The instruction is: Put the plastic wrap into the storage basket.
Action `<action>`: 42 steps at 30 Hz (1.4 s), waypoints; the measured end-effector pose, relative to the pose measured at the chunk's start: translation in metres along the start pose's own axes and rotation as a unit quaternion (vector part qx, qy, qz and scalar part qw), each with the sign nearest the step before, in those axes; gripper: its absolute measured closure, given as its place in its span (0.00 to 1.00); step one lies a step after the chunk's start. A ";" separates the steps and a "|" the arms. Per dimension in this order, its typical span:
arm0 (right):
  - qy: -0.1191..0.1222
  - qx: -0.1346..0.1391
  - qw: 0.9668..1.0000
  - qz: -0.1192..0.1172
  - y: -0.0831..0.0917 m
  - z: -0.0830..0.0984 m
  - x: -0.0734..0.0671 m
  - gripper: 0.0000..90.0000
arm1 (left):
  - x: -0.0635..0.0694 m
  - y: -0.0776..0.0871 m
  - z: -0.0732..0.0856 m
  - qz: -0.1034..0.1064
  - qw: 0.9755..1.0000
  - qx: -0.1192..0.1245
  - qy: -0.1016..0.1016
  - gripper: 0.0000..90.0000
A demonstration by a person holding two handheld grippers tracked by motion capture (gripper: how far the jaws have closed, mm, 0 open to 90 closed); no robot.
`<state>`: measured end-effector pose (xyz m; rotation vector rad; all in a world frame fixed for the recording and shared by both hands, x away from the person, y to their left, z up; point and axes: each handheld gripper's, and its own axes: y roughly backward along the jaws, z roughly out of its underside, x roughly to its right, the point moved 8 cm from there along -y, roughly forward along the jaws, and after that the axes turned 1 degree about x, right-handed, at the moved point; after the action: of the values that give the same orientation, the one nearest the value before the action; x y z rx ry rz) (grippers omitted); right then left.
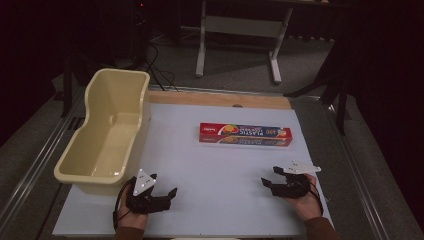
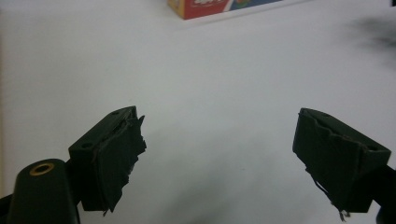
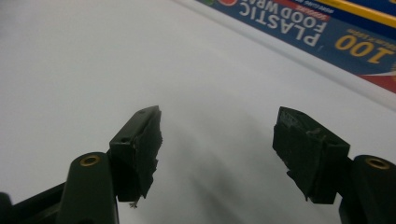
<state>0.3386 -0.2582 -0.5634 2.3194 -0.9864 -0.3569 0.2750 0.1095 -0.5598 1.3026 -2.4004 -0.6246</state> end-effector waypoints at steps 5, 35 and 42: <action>0.011 -0.010 1.000 -0.002 -0.003 0.000 -0.003 0.37 | 0.001 0.001 -0.005 0.000 1.000 0.015 -0.012 0.17; 0.029 -0.020 0.999 0.003 -0.021 -0.035 0.020 0.32 | 0.002 0.005 -0.008 -0.008 0.999 0.032 -0.020 0.18; 0.044 -0.019 0.999 -0.002 -0.031 -0.054 0.030 0.35 | 0.003 0.005 -0.008 -0.007 0.999 0.033 -0.020 0.18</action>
<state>0.4013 -0.2402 -0.5401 2.2823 -0.9250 -0.2717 0.2744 0.1076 -0.5501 1.3472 -2.4648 -0.5847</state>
